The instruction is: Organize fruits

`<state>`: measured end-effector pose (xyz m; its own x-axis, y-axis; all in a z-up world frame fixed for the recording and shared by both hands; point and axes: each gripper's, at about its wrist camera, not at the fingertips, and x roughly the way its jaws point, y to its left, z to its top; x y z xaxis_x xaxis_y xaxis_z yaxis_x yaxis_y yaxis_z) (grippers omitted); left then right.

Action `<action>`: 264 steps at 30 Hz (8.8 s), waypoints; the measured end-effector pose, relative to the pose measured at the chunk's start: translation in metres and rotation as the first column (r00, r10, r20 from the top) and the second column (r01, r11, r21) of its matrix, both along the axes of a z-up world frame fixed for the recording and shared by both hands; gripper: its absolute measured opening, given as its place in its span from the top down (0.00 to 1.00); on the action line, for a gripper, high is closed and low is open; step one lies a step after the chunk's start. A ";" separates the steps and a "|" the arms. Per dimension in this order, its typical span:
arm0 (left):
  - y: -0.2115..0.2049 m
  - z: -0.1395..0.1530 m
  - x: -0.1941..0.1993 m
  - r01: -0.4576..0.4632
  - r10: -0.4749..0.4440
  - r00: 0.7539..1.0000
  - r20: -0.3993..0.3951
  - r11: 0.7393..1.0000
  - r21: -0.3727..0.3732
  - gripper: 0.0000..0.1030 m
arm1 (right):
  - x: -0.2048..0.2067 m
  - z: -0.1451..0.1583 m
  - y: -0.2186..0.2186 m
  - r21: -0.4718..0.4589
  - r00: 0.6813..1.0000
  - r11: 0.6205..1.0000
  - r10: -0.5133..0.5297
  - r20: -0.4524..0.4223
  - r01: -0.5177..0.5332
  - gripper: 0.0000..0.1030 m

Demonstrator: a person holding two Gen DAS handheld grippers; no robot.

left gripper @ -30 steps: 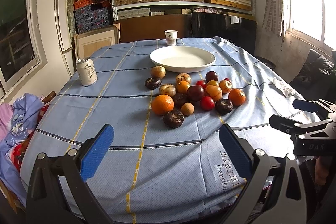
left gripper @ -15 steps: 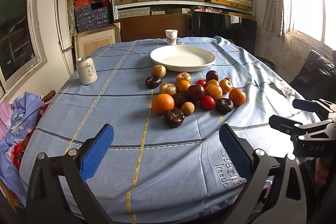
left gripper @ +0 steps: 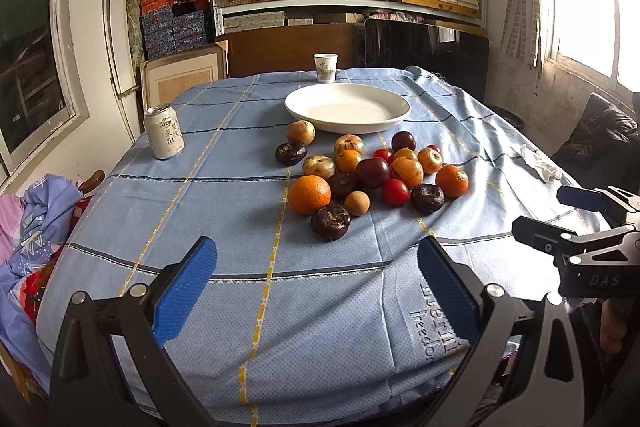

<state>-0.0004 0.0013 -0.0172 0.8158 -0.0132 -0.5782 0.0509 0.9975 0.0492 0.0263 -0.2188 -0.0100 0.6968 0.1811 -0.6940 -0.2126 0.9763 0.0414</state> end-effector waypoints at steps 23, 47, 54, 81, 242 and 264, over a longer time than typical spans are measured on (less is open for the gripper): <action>-0.003 -0.004 0.002 0.027 -0.028 0.999 -0.021 0.999 -0.027 0.04 | -0.001 -0.005 0.003 0.025 1.000 1.000 0.015 0.003 -0.015 0.03; 0.040 -0.020 0.104 0.014 -0.025 0.993 -0.112 0.995 -0.098 0.04 | 0.091 -0.033 -0.017 0.077 0.990 0.994 0.083 -0.113 -0.074 0.11; 0.049 -0.031 0.125 0.029 -0.047 0.991 -0.127 0.990 -0.136 0.04 | 0.115 -0.040 -0.012 0.015 0.990 0.997 0.079 -0.113 -0.078 0.23; 0.042 -0.060 0.185 0.140 -0.207 0.950 -0.235 0.952 -0.273 0.23 | 0.153 -0.063 -0.026 0.238 0.975 0.967 0.130 -0.178 -0.086 0.55; 0.009 -0.078 0.148 0.334 -0.348 0.898 -0.271 0.937 -0.098 0.61 | 0.127 -0.070 0.034 0.086 0.957 0.967 0.249 -0.149 -0.238 0.59; 0.032 0.014 0.323 0.220 -0.263 0.943 -0.204 0.952 -0.214 0.61 | 0.246 0.008 0.051 0.206 0.962 0.942 0.274 -0.010 -0.267 0.59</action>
<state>0.3228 0.0330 -0.0031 0.6216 -0.3180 -0.7159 0.2795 0.9438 -0.1765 0.2724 -0.1683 -0.0022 0.5759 0.4974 -0.6488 -0.4620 0.8528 0.2437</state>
